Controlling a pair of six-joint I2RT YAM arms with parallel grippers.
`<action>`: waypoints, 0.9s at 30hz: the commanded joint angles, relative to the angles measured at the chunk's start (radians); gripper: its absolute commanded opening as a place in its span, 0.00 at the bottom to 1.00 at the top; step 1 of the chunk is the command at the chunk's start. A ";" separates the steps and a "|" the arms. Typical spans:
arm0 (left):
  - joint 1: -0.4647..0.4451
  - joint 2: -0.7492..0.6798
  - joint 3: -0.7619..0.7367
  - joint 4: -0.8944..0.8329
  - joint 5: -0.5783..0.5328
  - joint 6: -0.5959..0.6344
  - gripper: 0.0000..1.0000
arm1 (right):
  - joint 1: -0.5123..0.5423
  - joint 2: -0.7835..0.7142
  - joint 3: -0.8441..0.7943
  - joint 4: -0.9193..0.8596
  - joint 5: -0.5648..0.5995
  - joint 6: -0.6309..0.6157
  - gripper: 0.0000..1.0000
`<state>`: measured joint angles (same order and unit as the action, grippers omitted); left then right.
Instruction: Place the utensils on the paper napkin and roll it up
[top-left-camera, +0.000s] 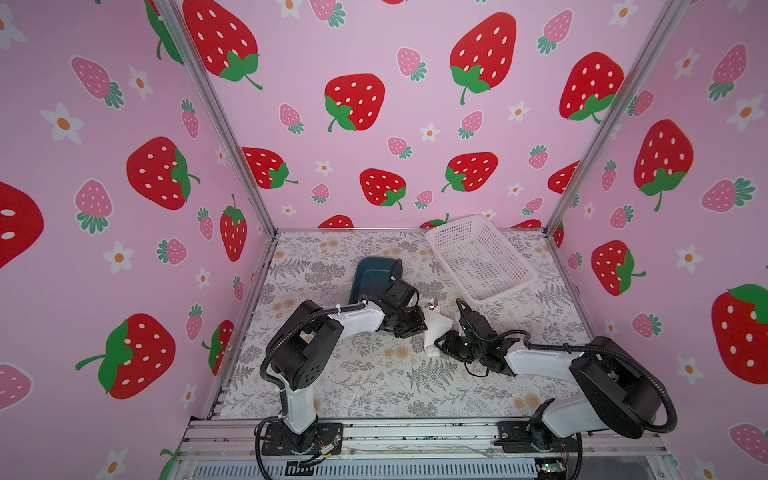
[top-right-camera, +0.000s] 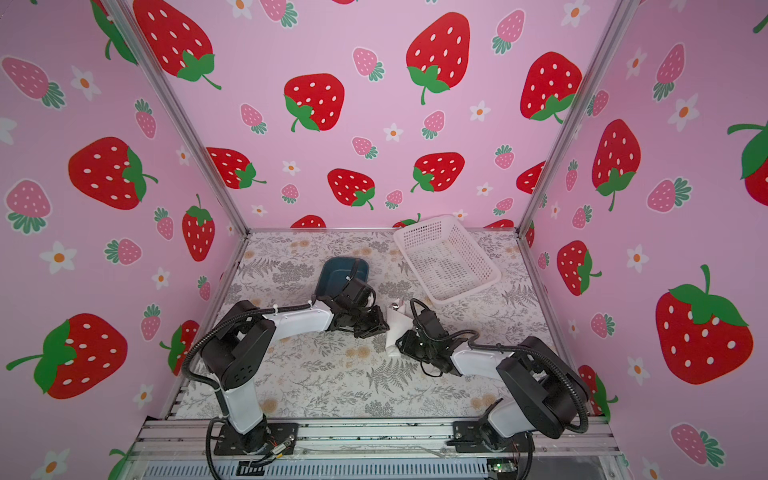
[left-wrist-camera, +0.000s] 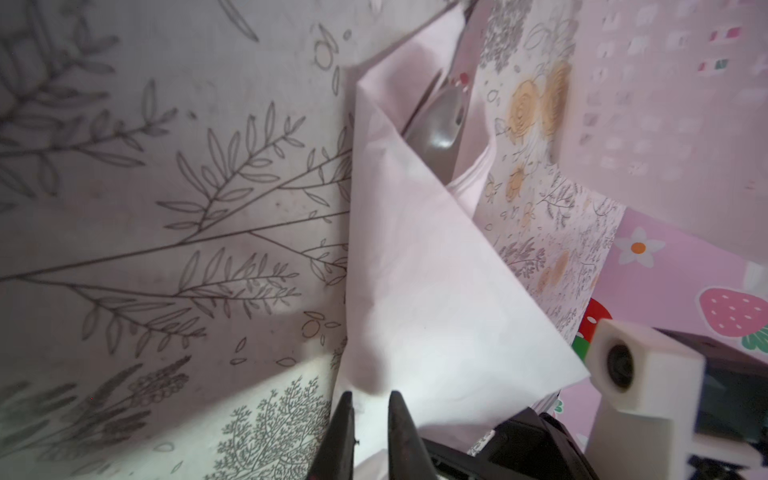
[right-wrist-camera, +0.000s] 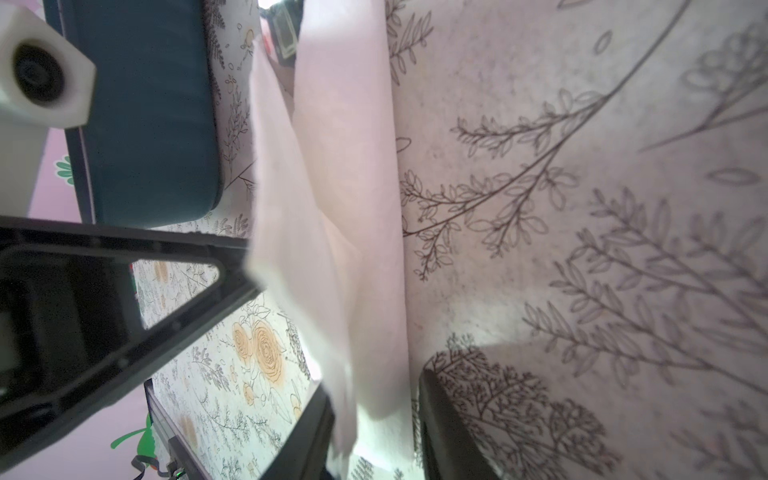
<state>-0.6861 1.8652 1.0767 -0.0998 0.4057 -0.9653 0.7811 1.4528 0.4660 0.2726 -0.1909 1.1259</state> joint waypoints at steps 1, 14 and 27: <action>-0.007 0.013 0.010 0.032 0.033 0.003 0.17 | -0.006 -0.011 -0.020 -0.010 0.003 0.012 0.35; -0.026 0.057 0.025 0.040 0.041 0.010 0.15 | -0.025 -0.050 -0.022 0.015 -0.024 0.010 0.41; -0.027 0.063 0.047 0.026 0.040 0.020 0.16 | -0.077 0.034 0.047 0.017 -0.076 -0.047 0.62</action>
<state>-0.7078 1.9076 1.0817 -0.0681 0.4313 -0.9604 0.7101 1.4635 0.4877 0.2985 -0.2630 1.1004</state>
